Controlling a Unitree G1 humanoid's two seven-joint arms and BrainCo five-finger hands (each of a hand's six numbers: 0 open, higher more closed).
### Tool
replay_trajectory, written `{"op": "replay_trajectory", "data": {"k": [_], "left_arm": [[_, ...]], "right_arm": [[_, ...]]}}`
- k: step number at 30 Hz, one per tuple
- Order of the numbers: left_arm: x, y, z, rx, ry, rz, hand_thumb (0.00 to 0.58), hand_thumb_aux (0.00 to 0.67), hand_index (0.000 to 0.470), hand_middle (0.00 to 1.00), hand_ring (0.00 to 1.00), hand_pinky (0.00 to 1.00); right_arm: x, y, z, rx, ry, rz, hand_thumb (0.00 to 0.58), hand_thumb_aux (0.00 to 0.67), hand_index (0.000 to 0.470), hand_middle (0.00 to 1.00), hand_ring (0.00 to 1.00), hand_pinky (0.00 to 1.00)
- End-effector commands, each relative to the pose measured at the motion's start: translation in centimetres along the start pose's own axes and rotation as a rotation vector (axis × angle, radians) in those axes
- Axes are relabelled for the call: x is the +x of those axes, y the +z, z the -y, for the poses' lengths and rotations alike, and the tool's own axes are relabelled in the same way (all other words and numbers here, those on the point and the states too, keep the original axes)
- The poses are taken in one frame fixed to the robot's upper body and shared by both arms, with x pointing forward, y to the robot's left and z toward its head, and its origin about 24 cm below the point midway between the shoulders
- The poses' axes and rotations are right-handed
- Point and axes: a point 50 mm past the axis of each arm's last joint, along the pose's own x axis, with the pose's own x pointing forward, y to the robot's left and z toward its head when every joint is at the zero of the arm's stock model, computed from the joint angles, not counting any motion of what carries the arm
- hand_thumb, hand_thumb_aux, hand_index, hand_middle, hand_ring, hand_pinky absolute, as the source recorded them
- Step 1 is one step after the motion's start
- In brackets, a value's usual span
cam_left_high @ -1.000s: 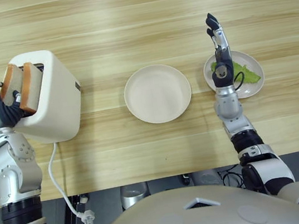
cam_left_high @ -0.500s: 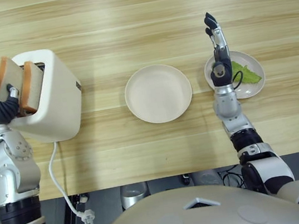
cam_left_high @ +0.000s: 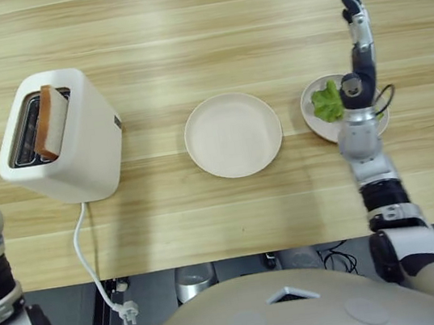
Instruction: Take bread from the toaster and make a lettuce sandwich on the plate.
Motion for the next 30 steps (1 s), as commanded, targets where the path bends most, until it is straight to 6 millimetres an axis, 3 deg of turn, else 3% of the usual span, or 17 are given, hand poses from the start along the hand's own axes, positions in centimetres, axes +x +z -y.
{"op": "replay_trajectory", "data": {"k": [1,5,9,11,16,20,30], "left_arm": [[1.6,3.9,-1.0,-0.066,0.003,0.166,0.580,0.670,0.460,1.00,1.00,1.00],[2.1,9.1,1.6,-0.405,-0.226,0.322,0.580,0.670,0.460,1.00,1.00,1.00],[-0.2,14.9,6.7,-0.765,-0.677,0.488,0.580,0.670,0.460,1.00,1.00,1.00],[-1.8,16.6,9.4,-0.828,-0.877,0.529,0.580,0.670,0.460,1.00,1.00,1.00],[-4.5,18.6,14.5,-0.887,-1.216,0.550,0.580,0.670,0.460,1.00,1.00,1.00],[-6.7,20.3,16.5,-0.869,-1.410,0.673,0.580,0.670,0.460,1.00,1.00,1.00],[-10.3,23.1,19.9,-0.859,-1.511,0.637,0.580,0.670,0.460,1.00,1.00,1.00]], "right_arm": [[-1.4,-2.8,3.2,-0.351,0.083,-0.047,0.000,0.000,0.000,0.00,0.00,0.00],[-3.3,-4.9,5.4,-0.824,0.307,0.078,0.000,0.000,0.000,0.00,0.00,0.00],[-4.8,-7.2,6.8,-0.981,0.436,0.034,0.000,0.000,0.000,0.00,0.00,0.00],[-5.4,-7.9,6.9,-1.034,0.501,0.038,0.000,0.000,0.000,0.00,0.00,0.00],[-6.0,-8.8,6.9,-1.060,0.547,0.014,0.000,0.000,0.000,0.00,0.00,0.00],[-6.6,-9.0,6.4,-1.057,0.573,0.000,0.000,0.000,0.000,0.00,0.00,0.00],[-7.1,-9.5,5.8,-1.039,0.640,-0.041,0.000,0.000,0.000,0.00,0.00,0.00]]}}
